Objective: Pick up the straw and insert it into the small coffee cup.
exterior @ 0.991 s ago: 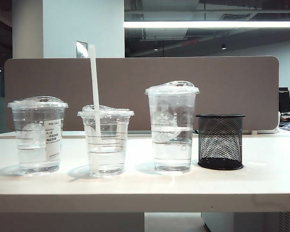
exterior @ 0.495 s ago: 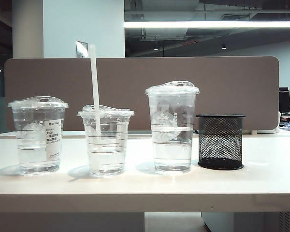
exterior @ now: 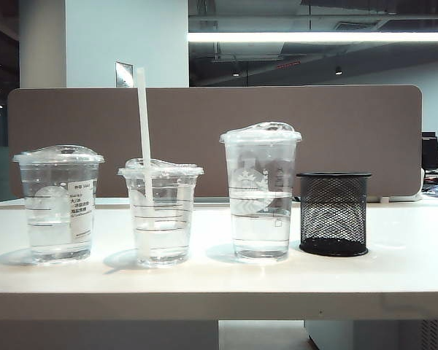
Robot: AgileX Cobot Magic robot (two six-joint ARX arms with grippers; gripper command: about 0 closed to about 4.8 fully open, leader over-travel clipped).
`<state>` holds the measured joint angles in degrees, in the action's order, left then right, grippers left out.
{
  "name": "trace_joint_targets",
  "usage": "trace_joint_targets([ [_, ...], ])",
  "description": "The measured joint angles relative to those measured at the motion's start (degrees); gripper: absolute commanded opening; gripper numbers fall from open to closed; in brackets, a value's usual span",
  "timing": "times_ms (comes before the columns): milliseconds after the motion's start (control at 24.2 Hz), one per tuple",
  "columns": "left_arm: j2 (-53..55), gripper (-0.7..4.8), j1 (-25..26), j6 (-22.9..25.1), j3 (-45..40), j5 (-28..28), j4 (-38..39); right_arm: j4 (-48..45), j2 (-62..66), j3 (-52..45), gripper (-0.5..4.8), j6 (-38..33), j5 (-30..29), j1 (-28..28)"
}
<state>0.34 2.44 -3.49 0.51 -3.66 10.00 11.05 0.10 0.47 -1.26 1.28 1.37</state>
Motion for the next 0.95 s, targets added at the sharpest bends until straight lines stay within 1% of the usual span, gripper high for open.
trace_joint_targets([
  [330, 0.0, 0.21, -0.04, 1.07, 0.0, 0.02, 0.0, 0.04, 0.0, 0.0, 0.04, 0.0, 0.02, 0.0],
  [949, 0.02, 0.21, -0.04, 1.09, 0.0, -0.28, 0.0, 0.04, 0.0, 0.0, 0.04, 0.02, 0.02, 0.0],
])
